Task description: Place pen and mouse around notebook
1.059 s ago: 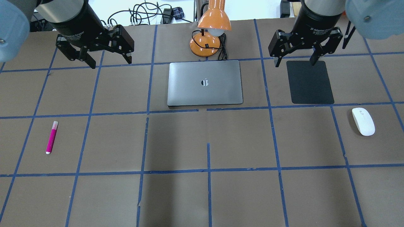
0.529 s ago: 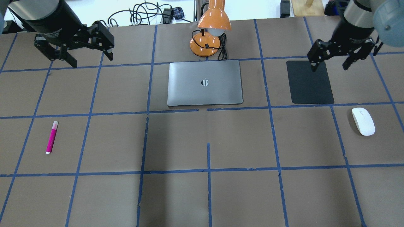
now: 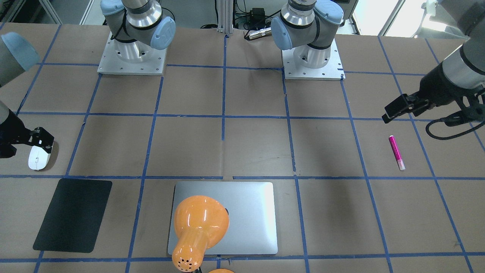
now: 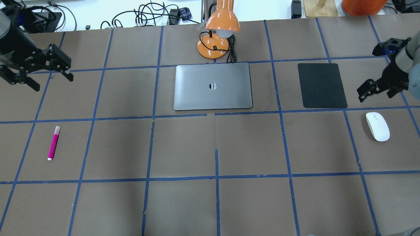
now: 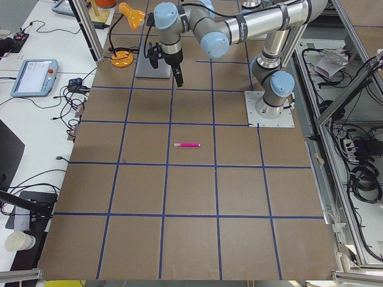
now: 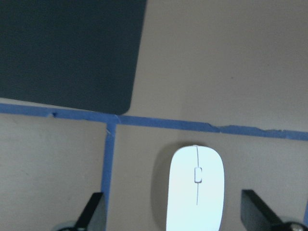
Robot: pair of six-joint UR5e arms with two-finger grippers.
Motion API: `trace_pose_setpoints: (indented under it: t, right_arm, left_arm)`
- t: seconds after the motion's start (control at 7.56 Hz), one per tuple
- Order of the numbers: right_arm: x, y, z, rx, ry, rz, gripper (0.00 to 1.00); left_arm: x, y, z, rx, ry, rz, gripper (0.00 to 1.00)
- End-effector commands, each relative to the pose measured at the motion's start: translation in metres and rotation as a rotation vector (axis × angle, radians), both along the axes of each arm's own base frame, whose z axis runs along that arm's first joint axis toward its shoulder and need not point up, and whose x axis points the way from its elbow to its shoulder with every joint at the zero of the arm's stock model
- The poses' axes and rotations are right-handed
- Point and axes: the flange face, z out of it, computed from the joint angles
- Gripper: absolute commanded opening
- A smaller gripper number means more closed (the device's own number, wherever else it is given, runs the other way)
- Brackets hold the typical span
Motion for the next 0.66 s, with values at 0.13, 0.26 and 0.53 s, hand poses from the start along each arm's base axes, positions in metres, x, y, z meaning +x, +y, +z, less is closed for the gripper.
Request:
trace_pose_setpoints:
  t: [0.13, 0.26, 0.53]
  right_arm:
    - [-0.033, 0.023, -0.07, 0.047, -0.024, 0.019, 1.0]
    - [-0.033, 0.023, -0.071, 0.048, -0.025, 0.019, 1.0]
    - [-0.034, 0.021, -0.069, 0.039, -0.026, 0.009, 0.94]
  left_arm:
    - [0.076, 0.002, -0.121, 0.038, -0.062, -0.061, 1.0]
    - [0.081, 0.0, -0.155, 0.052, -0.052, -0.148, 1.0]
    - [0.102, -0.008, -0.196, 0.043, -0.054, -0.275, 1.0]
